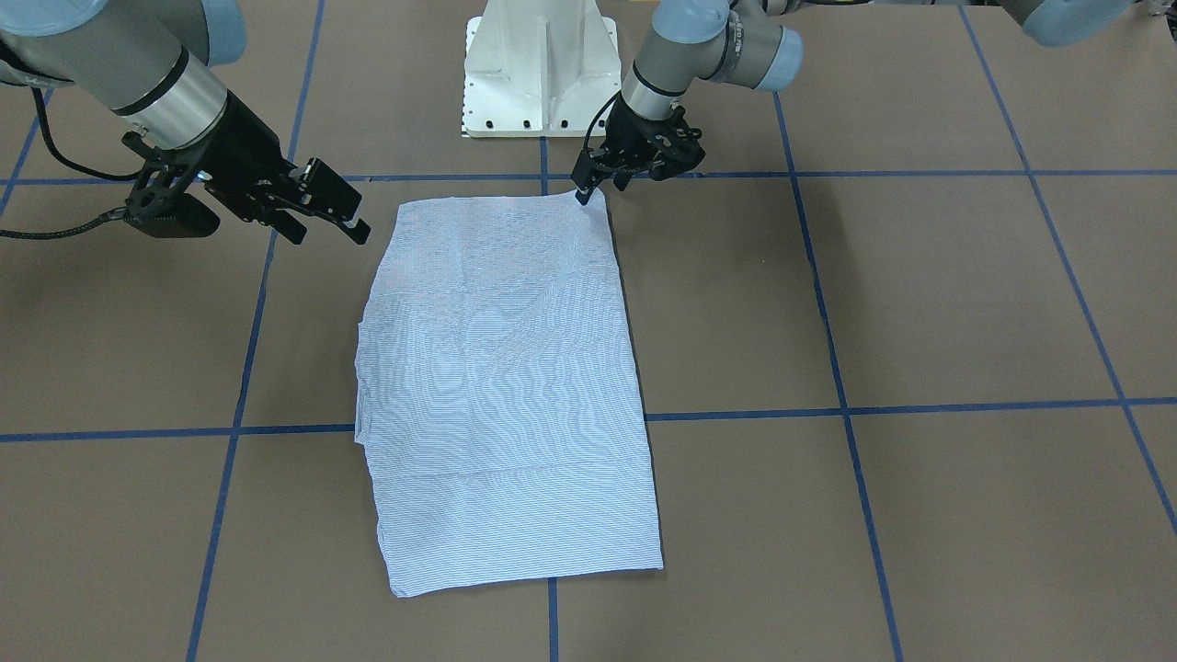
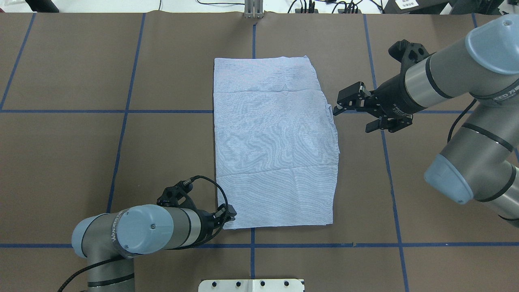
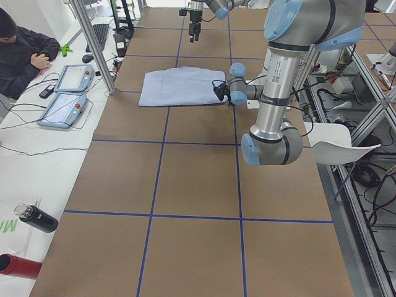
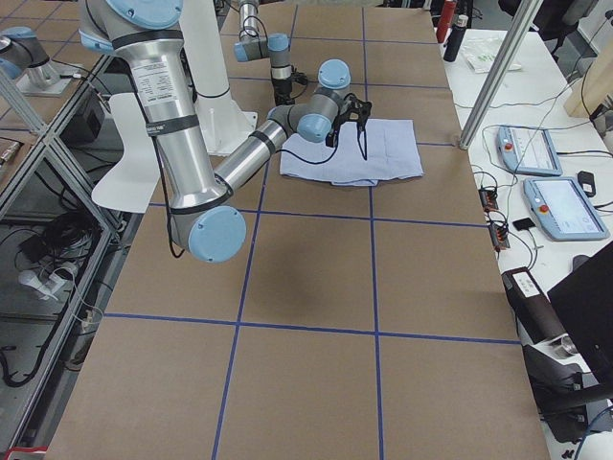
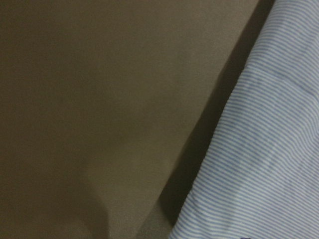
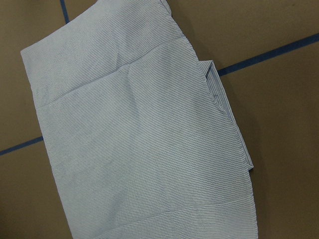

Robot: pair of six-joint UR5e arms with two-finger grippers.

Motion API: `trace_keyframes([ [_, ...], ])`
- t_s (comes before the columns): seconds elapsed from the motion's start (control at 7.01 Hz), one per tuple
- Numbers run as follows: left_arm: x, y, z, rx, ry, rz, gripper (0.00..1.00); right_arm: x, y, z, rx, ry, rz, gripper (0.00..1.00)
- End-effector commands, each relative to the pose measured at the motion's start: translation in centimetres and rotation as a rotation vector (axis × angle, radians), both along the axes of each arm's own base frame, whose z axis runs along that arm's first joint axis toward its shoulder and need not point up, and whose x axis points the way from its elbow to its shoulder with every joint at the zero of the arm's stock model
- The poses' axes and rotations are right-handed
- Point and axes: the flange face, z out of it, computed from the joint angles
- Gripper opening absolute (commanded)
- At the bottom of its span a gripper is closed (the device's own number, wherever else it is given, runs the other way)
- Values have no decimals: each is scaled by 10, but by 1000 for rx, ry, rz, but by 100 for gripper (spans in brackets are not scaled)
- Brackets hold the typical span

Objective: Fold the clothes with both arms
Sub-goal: 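Move the left gripper to the shirt's near corner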

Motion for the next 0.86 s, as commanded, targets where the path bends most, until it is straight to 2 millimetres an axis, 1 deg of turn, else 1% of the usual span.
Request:
trace_keyframes([
  [0.0,3,1,-8,0,11,4,62,0,0,0,-1,0,-2,100],
  [0.29,3,0,-11,3,15,2,42,1,0,0,0,0,-1,100],
  [0.57,5,-1,-9,6,10,1,41,0,0,2,-3,3,-1,100],
  [0.71,3,-3,-9,6,12,-3,36,0,-1,3,-4,4,-1,100],
])
